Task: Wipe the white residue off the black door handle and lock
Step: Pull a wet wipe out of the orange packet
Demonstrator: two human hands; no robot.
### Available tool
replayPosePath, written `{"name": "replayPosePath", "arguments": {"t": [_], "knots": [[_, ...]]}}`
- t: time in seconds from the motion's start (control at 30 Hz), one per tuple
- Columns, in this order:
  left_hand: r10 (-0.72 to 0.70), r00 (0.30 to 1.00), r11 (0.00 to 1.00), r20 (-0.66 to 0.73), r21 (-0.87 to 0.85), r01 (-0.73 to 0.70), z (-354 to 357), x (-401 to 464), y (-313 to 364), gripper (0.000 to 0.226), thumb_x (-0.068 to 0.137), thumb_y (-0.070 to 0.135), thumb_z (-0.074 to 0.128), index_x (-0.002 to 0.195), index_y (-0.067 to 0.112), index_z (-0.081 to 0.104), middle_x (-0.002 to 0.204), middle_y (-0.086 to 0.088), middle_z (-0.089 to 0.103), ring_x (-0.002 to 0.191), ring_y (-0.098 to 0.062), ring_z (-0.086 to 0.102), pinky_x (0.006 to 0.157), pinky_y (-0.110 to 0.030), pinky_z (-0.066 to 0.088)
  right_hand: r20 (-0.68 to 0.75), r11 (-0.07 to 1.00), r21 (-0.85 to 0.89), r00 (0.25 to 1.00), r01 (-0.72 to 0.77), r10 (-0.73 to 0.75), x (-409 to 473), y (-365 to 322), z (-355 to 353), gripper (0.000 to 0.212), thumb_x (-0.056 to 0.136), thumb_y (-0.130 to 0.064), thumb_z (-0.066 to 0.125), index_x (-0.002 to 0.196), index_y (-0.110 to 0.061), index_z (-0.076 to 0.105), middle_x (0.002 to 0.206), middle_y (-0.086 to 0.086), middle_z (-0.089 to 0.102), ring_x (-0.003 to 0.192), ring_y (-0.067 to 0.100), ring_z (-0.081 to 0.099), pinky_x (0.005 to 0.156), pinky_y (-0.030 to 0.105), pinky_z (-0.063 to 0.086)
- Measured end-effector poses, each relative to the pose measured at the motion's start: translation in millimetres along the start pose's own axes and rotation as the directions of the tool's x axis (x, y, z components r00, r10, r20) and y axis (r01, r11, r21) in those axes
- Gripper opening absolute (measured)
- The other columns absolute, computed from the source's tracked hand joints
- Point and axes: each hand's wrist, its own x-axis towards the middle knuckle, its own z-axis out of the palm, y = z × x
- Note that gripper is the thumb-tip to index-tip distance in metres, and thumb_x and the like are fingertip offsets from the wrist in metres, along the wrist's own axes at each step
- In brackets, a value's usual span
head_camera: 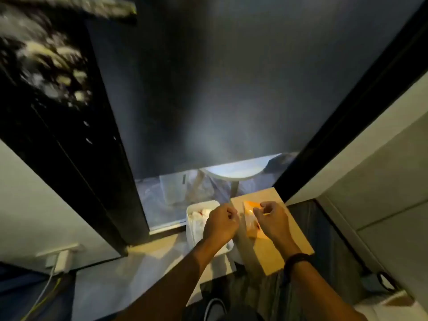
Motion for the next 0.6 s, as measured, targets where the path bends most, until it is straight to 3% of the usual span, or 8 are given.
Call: {"name": "replayPosePath", "arguments": {"t": [0.17,0.23,0.33,0.43,0.53,0.6], "knots": [[-0.074,0.993,0.996,0.089,-0.041,0.078,41,10,-28,0.016,0.109,0.016,0.057,0.114,0.014,0.071,0.120,-0.007,0.074,0.110,-0.025,0.068,0.091,-0.027,0.051,0.039,0.974,-0.135,0.982,-0.180,0.187,14,60,21,0.051,0.093,-0.039,0.074,0.129,-0.005,0.061,0.130,0.020,0.062,0.110,0.036,0.064,0.081,0.039,0.054],[-0.080,0.991,0.995,0.110,-0.055,0.087,57,20,-34,0.019,0.109,0.015,0.056,0.123,0.013,0.068,0.127,-0.011,0.070,0.119,-0.029,0.066,0.096,-0.030,0.052,0.013,0.964,-0.162,0.976,-0.211,0.216,23,79,28,0.056,0.094,-0.043,0.072,0.133,-0.004,0.059,0.134,0.022,0.057,0.114,0.040,0.061,0.091,0.046,0.056],[-0.073,0.989,0.995,0.132,-0.055,0.081,83,43,-34,0.027,0.111,0.017,0.052,0.137,0.015,0.060,0.142,-0.015,0.064,0.129,-0.033,0.062,0.110,-0.039,0.053,-0.004,0.964,-0.169,0.978,-0.205,0.207,38,99,37,0.059,0.097,-0.041,0.070,0.138,-0.002,0.052,0.138,0.020,0.055,0.122,0.041,0.057,0.098,0.047,0.051],[-0.127,0.983,0.990,0.132,-0.040,0.133,107,64,-35,0.044,0.112,0.026,0.054,0.155,0.020,0.044,0.157,-0.009,0.053,0.139,-0.031,0.057,0.113,-0.039,0.051,0.010,0.974,-0.061,0.976,-0.217,0.218,47,110,47,0.061,0.096,-0.036,0.072,0.141,-0.006,0.046,0.126,0.012,0.059,0.112,0.033,0.061,0.092,0.048,0.056],[-0.181,0.973,0.982,0.146,-0.028,0.187,121,77,-41,0.053,0.111,0.031,0.058,0.159,0.019,0.038,0.160,-0.009,0.051,0.142,-0.032,0.056,0.113,-0.041,0.050,-0.012,0.974,-0.071,0.977,-0.215,0.215,52,121,57,0.056,0.087,-0.038,0.082,0.128,-0.016,0.050,0.113,0.001,0.056,0.102,0.026,0.062,0.085,0.048,0.059],[-0.185,0.970,0.981,0.154,-0.034,0.193,125,85,-47,0.055,0.110,0.030,0.062,0.159,0.018,0.038,0.157,-0.011,0.054,0.139,-0.033,0.058,0.114,-0.044,0.053,-0.002,0.971,-0.057,0.973,-0.230,0.230,55,127,63,0.052,0.084,-0.031,0.086,0.121,-0.018,0.051,0.110,0.003,0.062,0.097,0.026,0.065,0.076,0.043,0.058]]}}
